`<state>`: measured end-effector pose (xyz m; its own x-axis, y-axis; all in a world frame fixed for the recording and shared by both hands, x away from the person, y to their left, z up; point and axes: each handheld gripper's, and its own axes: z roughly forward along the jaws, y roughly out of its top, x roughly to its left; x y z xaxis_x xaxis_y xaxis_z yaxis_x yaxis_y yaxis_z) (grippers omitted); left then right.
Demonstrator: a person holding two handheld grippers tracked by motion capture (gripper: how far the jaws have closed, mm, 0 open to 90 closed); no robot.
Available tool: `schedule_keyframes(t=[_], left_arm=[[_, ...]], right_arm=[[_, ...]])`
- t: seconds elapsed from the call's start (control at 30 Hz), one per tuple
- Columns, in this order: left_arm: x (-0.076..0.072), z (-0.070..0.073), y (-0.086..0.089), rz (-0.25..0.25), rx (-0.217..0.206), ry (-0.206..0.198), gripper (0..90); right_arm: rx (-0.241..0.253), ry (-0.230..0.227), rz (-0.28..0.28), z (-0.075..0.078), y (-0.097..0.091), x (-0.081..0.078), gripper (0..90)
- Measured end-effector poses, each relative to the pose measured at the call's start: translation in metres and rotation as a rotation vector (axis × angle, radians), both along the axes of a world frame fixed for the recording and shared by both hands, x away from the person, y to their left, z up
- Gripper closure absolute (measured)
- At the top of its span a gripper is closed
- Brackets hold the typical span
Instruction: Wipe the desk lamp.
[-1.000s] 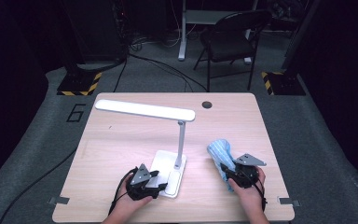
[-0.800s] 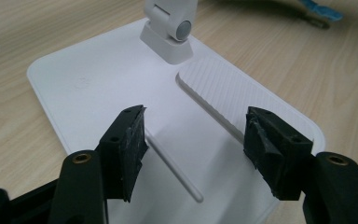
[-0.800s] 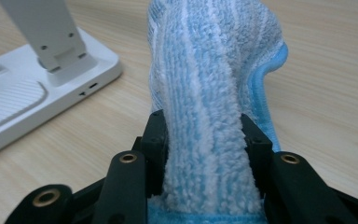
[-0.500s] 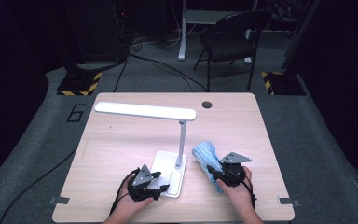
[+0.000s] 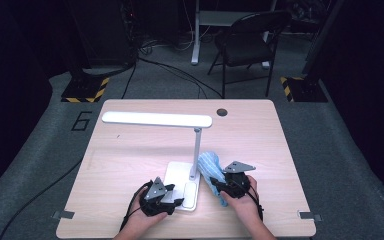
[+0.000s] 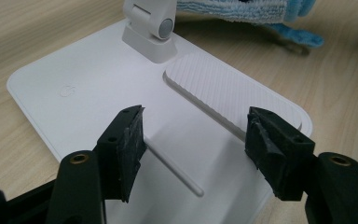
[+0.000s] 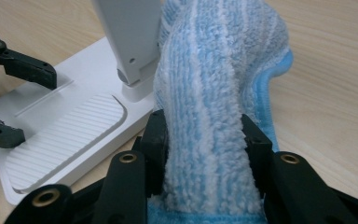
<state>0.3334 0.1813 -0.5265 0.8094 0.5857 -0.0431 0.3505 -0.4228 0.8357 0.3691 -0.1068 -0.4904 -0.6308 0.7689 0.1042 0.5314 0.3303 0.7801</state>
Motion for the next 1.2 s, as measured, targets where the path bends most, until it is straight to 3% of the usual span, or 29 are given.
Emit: schedule_keyframes(t=[0.17, 0.5, 0.77, 1.2], left_arm=[[0.0, 0.0, -0.001, -0.002, 0.005, -0.004, 37.2], [0.001, 0.001, 0.0, -0.007, 0.013, -0.013, 37.4], [0.0, 0.0, -0.001, -0.006, 0.004, -0.002, 37.5], [0.001, 0.0, -0.001, -0.006, 0.007, -0.006, 37.6]], right_arm=[[0.001, 0.012, 0.013, -0.001, 0.009, -0.001, 62.6], [-0.042, 0.014, 0.025, -0.011, 0.019, 0.004, 63.0], [0.01, -0.001, 0.017, -0.001, 0.026, 0.008, 63.1], [-0.034, -0.007, 0.06, -0.011, 0.036, 0.002, 65.5]])
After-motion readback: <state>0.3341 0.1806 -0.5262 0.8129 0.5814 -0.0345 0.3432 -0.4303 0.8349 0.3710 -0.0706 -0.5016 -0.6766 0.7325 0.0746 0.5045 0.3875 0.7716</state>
